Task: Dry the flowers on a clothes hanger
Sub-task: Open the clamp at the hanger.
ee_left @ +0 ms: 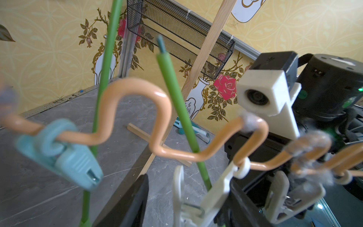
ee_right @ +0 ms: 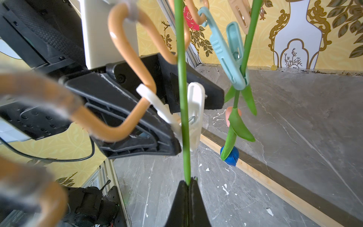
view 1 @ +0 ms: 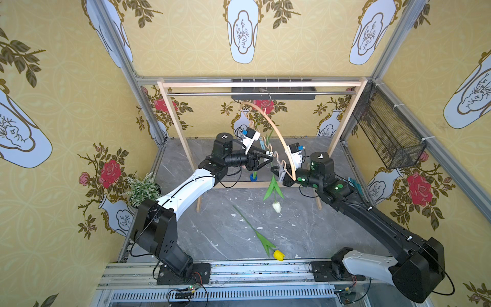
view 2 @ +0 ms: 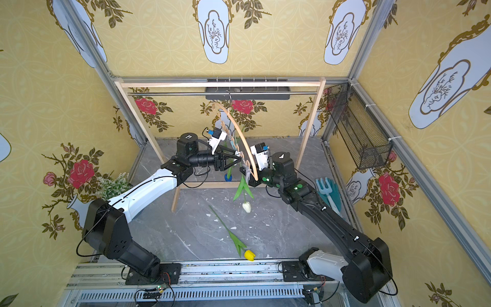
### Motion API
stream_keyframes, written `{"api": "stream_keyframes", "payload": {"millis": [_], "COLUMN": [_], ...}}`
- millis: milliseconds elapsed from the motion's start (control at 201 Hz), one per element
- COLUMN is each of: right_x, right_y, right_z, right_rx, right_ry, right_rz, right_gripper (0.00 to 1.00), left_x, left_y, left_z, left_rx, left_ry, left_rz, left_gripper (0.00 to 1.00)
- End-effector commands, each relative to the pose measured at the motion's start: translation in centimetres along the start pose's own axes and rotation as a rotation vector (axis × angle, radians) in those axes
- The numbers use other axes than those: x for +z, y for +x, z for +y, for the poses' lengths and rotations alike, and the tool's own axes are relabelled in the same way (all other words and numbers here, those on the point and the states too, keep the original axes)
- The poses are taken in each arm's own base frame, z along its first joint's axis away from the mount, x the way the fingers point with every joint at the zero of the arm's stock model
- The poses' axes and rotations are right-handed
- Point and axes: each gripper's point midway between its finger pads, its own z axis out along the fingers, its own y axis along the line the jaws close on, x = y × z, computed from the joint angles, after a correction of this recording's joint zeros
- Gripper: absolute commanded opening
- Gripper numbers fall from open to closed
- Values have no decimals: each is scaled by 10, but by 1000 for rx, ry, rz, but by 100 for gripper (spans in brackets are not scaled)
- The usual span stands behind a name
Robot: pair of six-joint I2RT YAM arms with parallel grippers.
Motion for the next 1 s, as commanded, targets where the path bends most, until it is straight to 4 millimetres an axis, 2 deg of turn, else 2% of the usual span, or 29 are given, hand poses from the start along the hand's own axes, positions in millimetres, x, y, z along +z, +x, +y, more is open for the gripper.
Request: {"api": "stream_keyframes", "payload": {"millis": [0,224,413,593,682,856,991], "right_x": [-1,-2,-5,-13,-13,-8,-6], "right_y": [-9,-8,-9,-13,-7,6,7], "right_z": [4,4,-1,-19,-20,-13,-7], "right_rx": [-18,-18,-10,59,106,160,169], "right_ry": [-17,-13,14,96,74,17,1], "right_rz": [-26,-27,-44,-163,-211,-265,-291], "right_gripper": [0,0,0,0,0,0,0], "left_x": [1,3,3,7,9,13,13], "left_y": [-2,-3,-1,5,7,9,7], "left_z": [-5,-4,-2,3,4,-1,-2], "left_rx": [20,9,-6,-48,-72,-101,-133], "left_ry": [42,54,42,8,-4,-3,5], "left_rz": [-9,-10,-17,-32,-54,-103,-159], "left_gripper": [63,45,36,27,21,15,15]}}
